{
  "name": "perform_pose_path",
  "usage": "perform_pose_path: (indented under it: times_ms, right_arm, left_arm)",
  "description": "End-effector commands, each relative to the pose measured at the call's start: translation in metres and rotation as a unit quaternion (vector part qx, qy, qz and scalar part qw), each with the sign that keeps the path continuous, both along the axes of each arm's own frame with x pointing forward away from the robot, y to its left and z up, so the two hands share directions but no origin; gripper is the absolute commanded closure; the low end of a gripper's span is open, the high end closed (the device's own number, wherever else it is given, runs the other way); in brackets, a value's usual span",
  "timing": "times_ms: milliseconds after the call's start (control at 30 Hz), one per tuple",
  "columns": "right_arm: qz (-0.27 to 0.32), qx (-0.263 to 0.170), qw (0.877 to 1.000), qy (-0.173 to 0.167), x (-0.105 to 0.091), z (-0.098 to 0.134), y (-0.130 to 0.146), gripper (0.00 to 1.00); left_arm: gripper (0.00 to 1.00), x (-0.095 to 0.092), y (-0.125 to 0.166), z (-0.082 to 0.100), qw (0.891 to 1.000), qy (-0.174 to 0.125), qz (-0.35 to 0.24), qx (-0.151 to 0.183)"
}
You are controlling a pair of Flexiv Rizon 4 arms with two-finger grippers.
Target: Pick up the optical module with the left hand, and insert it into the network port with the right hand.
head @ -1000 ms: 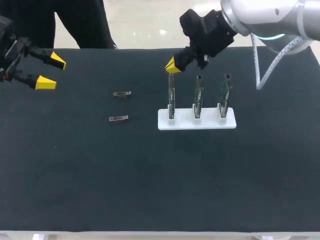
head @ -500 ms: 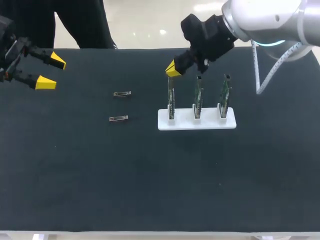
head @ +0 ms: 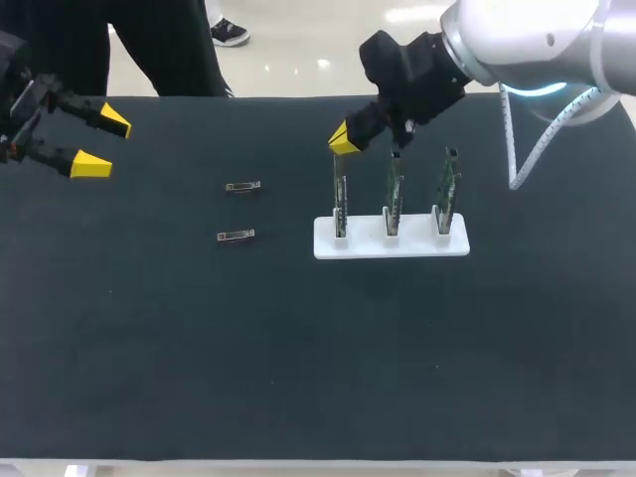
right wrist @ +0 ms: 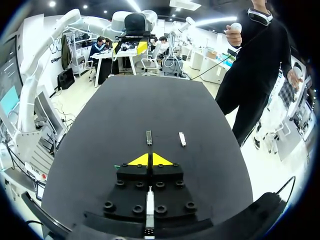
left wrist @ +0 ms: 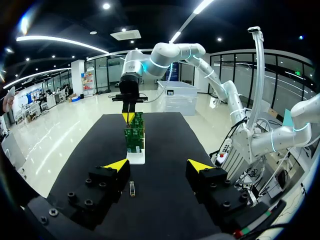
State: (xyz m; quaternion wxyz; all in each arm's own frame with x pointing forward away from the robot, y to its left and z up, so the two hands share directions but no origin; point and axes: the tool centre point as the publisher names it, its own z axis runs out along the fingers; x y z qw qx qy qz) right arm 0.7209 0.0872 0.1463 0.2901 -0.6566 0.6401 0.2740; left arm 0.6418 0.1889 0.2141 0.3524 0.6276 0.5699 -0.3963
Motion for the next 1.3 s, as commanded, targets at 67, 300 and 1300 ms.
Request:
perform_pose_path:
  times_ms: [67, 300, 1300]
  right_arm:
    - [0.002, -0.001, 1.000, 0.001, 0.000, 0.009, 0.001, 1.00]
    - [-0.003, 0.007, 1.000, 0.000, -0.002, 0.039, -0.003, 1.00]
    - [0.005, -0.025, 1.000, 0.005, -0.023, 0.089, -0.146, 1.00]
  left_arm:
    - [0.00, 0.001, 0.000, 0.000, 1.000, 0.001, -0.001, 0.001]
    - [0.00, 0.001, 0.000, 0.000, 1.000, 0.001, -0.001, 0.001]
    - [0.00, 0.001, 0.000, 0.000, 1.000, 0.001, -0.001, 0.001]
